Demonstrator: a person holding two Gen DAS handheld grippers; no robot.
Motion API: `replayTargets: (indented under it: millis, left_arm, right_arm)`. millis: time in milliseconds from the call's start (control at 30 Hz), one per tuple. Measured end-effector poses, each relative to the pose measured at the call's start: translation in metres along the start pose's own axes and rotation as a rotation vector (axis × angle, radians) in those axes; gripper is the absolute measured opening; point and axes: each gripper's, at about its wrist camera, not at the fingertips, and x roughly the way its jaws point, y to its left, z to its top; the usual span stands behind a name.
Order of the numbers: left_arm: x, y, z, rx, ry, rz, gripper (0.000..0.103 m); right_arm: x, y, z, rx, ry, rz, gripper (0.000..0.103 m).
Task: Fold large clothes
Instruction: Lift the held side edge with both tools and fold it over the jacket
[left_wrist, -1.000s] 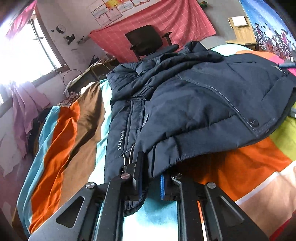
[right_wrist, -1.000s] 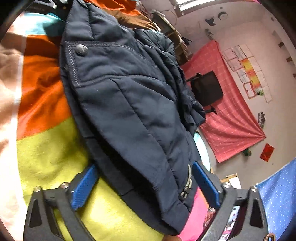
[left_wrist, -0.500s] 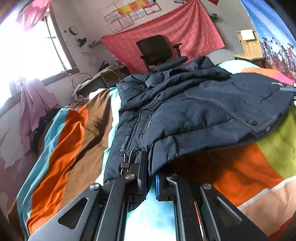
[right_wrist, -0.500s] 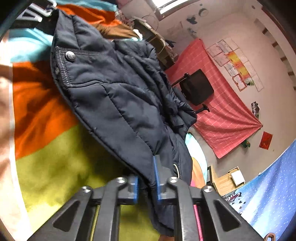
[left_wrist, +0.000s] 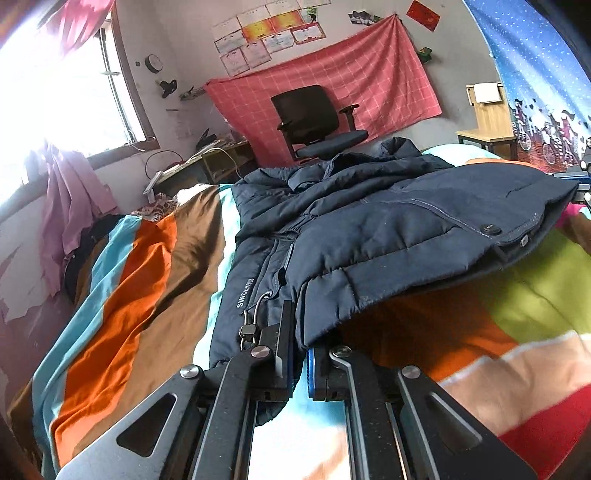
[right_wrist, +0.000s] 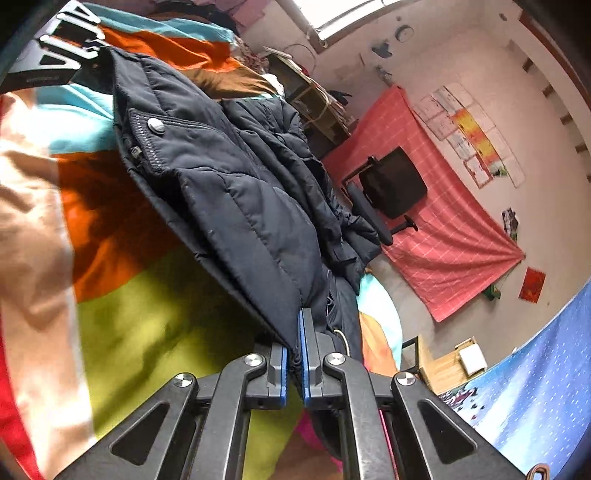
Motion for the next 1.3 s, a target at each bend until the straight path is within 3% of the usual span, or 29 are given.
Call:
replayTargets:
  millis: [233,433,600,767,933,1300]
  left_arm:
    - [-0.008,0.005,0.017,0.026,0.011,-0.04,0.004]
    - [0.003,0.027,0.075,-0.003,0.016,-0.068,0.003]
    - [0.019,0.041,0.131,0.003,0.019,-0.046,0.004]
    - [0.057,0.057,0.189,-0.003,0.043,-0.018,0.004]
    - [0.114,0.078,0.235,-0.08,0.063,-0.036,0.004]
    - [0.225,0.093,0.269,-0.117,0.048,-0.034,0.003]
  right_arm:
    - [-0.023,-0.004,-0.003,-0.031,-0.007,0.045,0.005]
    - [-0.016,-0.047,0.022,0.056,-0.04,0.093,0.005]
    - [-0.002,-0.096,0.047,0.127,-0.074,0.119,0.006]
    - [0.027,-0.15,0.076,0.242,-0.093,0.144,0.006]
    - [0.069,-0.194,0.104,0.332,-0.088,0.154,0.006]
    - [0.178,-0.252,0.135,0.423,-0.09,0.256,0.007]
